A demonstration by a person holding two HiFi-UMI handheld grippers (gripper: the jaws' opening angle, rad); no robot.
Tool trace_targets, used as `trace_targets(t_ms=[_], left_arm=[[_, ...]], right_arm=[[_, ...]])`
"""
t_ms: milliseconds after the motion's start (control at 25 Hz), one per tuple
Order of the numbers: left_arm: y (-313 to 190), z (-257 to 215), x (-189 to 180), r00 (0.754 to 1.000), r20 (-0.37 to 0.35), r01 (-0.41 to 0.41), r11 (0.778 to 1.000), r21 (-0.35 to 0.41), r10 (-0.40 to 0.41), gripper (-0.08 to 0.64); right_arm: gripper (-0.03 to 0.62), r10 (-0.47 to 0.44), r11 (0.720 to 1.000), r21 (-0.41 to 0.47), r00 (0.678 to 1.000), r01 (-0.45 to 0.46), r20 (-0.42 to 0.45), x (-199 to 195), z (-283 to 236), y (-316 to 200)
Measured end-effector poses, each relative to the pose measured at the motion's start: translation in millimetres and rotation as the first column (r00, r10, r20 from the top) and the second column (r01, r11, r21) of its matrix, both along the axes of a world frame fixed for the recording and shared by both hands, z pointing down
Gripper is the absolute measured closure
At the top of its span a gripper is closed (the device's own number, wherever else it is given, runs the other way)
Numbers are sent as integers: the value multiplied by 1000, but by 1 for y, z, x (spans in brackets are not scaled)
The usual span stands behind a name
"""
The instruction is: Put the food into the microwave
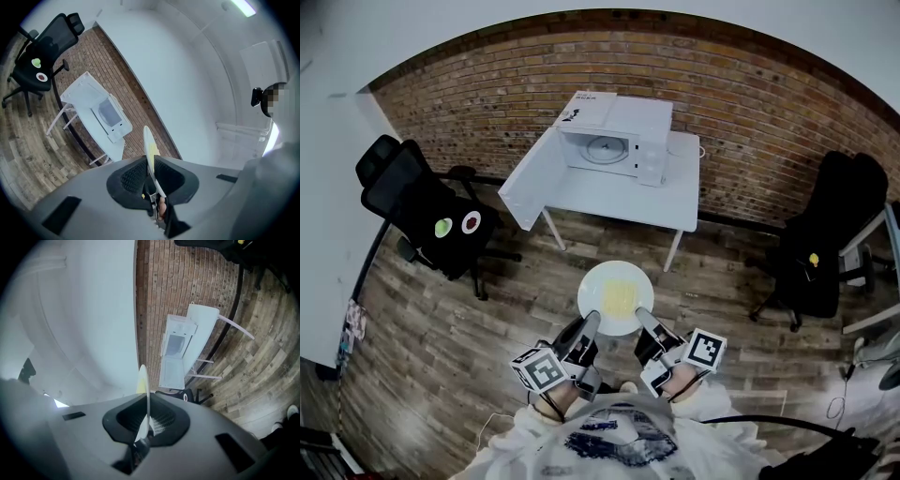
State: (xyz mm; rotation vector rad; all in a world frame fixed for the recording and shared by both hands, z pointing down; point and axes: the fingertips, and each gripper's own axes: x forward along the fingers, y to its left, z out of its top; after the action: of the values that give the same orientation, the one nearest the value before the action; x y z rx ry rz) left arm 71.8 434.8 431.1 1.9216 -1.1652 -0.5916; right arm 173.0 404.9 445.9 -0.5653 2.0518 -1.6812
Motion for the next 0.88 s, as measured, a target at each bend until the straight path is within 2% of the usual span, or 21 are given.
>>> trace_targets(t_ms=[560, 880], left_arm=[[-26, 11, 1, 1000, -17, 0, 1000, -23, -1, 511], [-81, 22, -22, 999, -35, -11, 1000, -16, 10, 511]], right_arm=[[572, 8, 1000, -12, 1000, -8, 2, 0, 7, -26], [572, 21, 999, -28, 1000, -22, -13, -21, 18, -78]])
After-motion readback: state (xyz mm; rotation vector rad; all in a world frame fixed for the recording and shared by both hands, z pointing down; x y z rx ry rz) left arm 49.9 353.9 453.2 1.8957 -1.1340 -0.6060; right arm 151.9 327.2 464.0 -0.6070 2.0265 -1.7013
